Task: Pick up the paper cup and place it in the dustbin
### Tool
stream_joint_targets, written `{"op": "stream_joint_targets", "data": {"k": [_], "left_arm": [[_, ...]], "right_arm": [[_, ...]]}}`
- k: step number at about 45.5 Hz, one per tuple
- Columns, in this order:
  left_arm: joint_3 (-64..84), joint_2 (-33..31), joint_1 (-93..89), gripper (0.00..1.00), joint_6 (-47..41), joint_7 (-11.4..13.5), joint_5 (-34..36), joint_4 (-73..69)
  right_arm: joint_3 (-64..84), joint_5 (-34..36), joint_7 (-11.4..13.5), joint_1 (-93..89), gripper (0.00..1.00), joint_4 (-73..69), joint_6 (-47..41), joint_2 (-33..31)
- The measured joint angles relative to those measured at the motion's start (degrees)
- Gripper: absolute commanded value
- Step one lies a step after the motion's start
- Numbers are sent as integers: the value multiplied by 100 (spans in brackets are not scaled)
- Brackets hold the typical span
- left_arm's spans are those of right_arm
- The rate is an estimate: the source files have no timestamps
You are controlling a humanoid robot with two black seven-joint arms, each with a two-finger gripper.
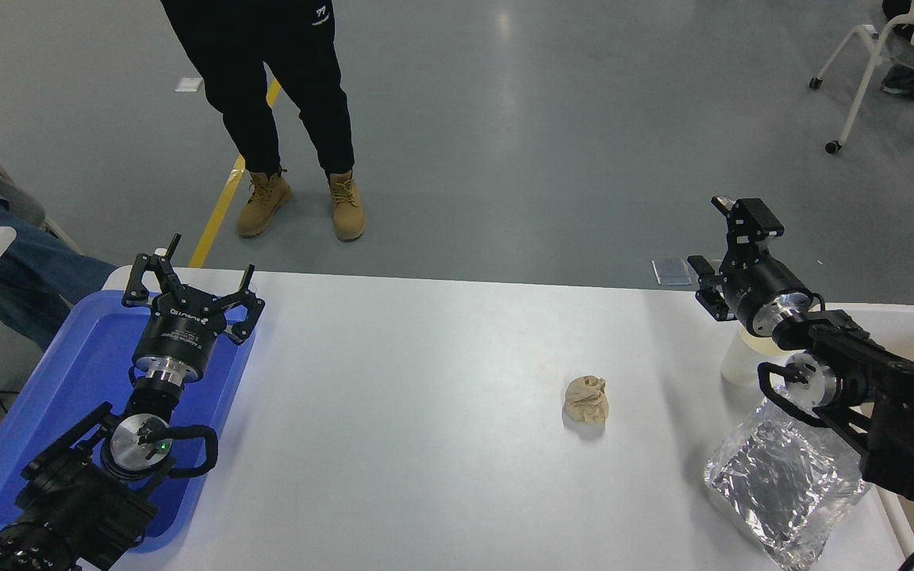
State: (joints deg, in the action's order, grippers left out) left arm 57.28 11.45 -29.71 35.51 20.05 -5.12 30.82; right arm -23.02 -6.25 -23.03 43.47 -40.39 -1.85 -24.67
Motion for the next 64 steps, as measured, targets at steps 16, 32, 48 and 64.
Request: {"op": "stream_joint_targets", "data": {"k": [16, 32, 48, 64], "left_arm": [[6, -15, -2, 100, 0, 18, -7, 0], [-5, -11, -8, 100, -1, 38, -14, 1], [-6, -4, -9, 100, -2, 42, -14, 4], [-8, -2, -7, 100, -2, 43, -9, 4]], "right_arm": [[-1, 0, 0, 2, 100, -34, 26, 5], [61, -32, 14, 134, 100, -122, 29, 53], [834, -66, 46, 788, 100, -547, 108, -332], [2976, -11, 59, 2138, 100, -1017, 158, -666]]}}
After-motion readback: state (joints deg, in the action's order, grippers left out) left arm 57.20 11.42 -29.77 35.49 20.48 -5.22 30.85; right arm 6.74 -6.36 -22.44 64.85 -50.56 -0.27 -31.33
